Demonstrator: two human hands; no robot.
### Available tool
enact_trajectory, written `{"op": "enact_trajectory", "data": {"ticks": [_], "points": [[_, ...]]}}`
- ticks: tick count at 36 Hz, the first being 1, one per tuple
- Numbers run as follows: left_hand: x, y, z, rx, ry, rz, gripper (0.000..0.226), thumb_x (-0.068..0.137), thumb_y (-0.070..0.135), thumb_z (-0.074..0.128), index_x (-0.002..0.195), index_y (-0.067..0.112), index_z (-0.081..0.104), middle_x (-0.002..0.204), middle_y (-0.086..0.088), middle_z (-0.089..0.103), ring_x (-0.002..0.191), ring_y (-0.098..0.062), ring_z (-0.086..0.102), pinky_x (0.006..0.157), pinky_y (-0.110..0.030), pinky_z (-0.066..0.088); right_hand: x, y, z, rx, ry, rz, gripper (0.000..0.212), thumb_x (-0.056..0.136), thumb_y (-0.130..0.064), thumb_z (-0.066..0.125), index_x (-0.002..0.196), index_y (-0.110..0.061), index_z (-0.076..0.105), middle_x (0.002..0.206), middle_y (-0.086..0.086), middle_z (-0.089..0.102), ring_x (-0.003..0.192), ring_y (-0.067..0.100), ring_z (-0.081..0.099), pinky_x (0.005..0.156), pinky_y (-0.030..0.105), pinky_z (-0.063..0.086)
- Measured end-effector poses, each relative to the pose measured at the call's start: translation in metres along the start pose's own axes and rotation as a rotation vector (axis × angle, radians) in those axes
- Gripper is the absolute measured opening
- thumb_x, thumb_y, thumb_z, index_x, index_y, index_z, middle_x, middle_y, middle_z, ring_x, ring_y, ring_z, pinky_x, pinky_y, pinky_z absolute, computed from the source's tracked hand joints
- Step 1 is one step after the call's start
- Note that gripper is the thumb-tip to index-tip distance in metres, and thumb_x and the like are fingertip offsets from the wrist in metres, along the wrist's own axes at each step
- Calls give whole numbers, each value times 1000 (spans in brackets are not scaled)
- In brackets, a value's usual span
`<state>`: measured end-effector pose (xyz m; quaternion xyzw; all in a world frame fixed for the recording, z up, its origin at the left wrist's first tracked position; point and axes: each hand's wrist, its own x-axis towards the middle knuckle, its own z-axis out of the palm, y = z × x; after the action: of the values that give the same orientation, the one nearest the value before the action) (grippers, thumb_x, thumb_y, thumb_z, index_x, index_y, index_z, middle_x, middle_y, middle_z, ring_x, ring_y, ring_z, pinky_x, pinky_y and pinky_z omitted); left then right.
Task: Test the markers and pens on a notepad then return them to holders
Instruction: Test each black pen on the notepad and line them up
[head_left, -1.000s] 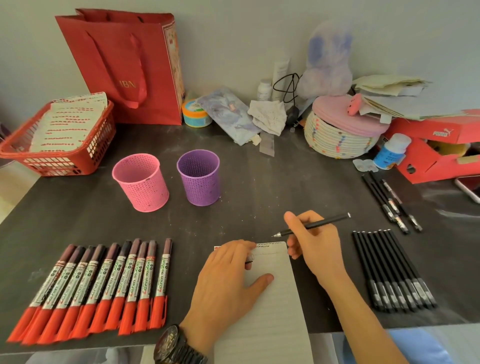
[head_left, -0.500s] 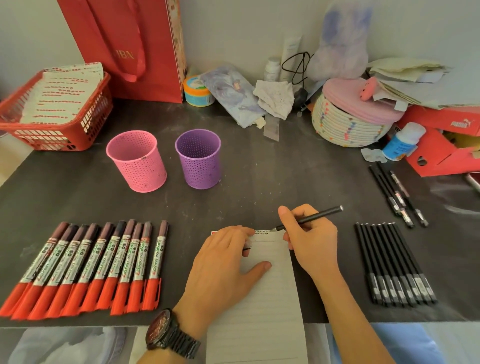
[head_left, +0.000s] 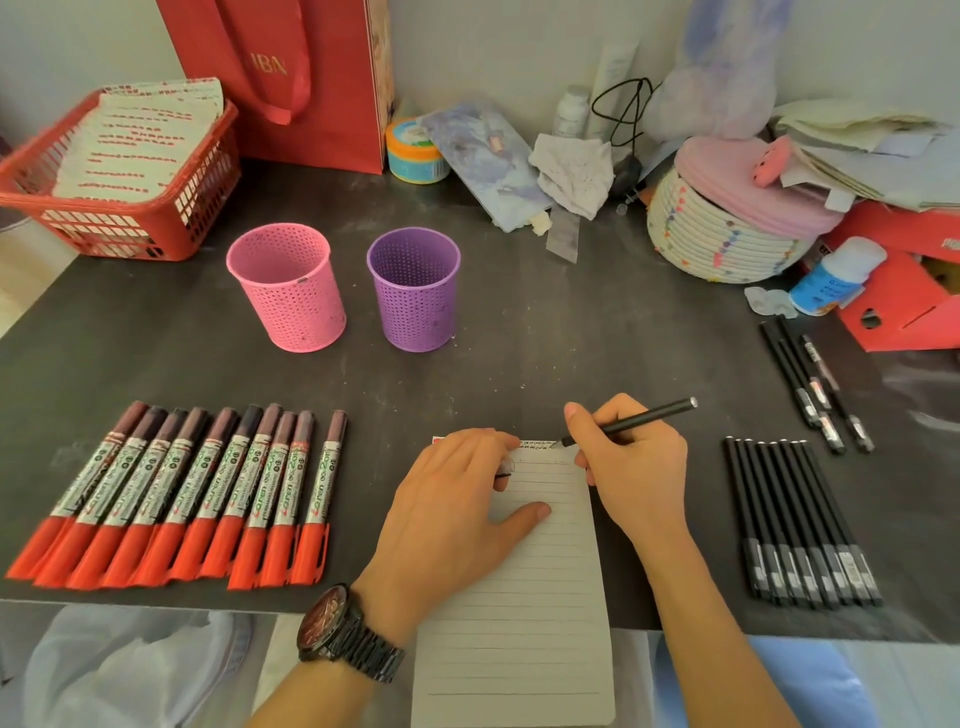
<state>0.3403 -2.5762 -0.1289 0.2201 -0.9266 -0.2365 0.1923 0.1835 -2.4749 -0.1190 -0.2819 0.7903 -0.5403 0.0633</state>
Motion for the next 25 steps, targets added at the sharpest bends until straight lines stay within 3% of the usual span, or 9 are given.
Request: {"op": "enact_trajectory", "data": {"ticks": [10, 25], "points": [[0, 0, 0, 8, 4, 4, 49, 80, 66, 58, 93, 51, 14, 108, 22, 59, 111, 4, 47, 91, -16, 29, 0, 1, -1, -27, -15, -5, 29, 92, -25, 70, 65, -21, 60, 51, -9, 63, 44, 5, 59, 50, 7, 45], [1, -1, 1, 22, -6, -8, 39, 79, 69, 55, 82, 38, 32, 118, 28, 56, 108, 4, 47, 89, -17, 31, 0, 0, 0, -24, -4, -21, 29, 93, -24, 70, 66, -21, 60, 52, -9, 63, 46, 6, 59, 50, 8, 46]]}}
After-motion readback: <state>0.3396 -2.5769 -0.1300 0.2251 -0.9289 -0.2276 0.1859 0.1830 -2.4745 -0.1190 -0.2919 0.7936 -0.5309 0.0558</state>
